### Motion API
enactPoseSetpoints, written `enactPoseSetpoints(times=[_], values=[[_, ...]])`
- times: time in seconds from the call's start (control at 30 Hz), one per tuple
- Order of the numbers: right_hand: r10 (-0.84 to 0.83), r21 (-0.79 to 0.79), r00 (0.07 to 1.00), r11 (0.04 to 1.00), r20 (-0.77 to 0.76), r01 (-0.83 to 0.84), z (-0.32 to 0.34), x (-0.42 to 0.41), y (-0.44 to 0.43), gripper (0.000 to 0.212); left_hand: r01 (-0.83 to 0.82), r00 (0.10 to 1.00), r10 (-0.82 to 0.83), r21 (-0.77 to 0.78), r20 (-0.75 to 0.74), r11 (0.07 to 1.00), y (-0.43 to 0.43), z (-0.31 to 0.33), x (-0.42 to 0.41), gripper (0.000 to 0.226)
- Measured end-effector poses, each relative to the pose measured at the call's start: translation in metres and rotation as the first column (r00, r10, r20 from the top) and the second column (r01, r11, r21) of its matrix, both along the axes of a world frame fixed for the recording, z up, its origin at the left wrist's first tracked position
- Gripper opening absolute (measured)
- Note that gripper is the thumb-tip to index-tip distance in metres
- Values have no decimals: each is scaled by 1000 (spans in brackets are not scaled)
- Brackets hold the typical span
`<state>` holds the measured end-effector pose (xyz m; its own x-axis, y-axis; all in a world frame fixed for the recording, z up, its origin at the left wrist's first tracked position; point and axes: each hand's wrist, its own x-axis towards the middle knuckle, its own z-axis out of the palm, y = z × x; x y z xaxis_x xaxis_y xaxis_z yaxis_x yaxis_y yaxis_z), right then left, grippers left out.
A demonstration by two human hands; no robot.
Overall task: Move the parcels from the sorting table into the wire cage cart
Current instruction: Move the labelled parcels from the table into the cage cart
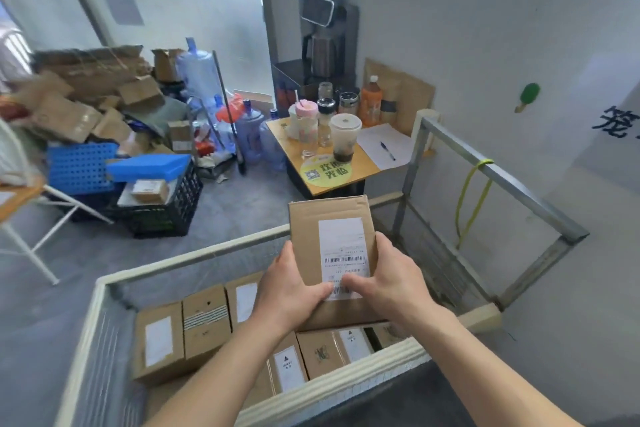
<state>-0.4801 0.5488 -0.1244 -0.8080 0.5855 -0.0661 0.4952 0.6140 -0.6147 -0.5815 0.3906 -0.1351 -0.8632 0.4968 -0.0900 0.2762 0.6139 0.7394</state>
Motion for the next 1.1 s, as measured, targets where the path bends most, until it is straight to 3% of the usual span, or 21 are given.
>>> enactPoseSetpoints(times=[0.23, 0.7, 0.9, 1.1], values=[[96, -9, 994, 995, 44, -96, -24, -53, -16, 57, -110, 993, 111, -22, 48, 994, -27, -27, -34, 77], [87, 43, 978, 994, 190, -97, -92, -158, -32, 67, -99, 971, 108, -52, 212, 994, -41, -96, -131, 80], [121, -9, 955, 992, 271, -123, -133, -179, -31, 65, -104, 949, 133, -114, 284, 988, -43, -133, -147, 74], [194, -90, 924, 981, 330, -173, -187, -199, -6, 64, -144, 919, 191, -157, 345, 977, -20, -185, -159, 86]])
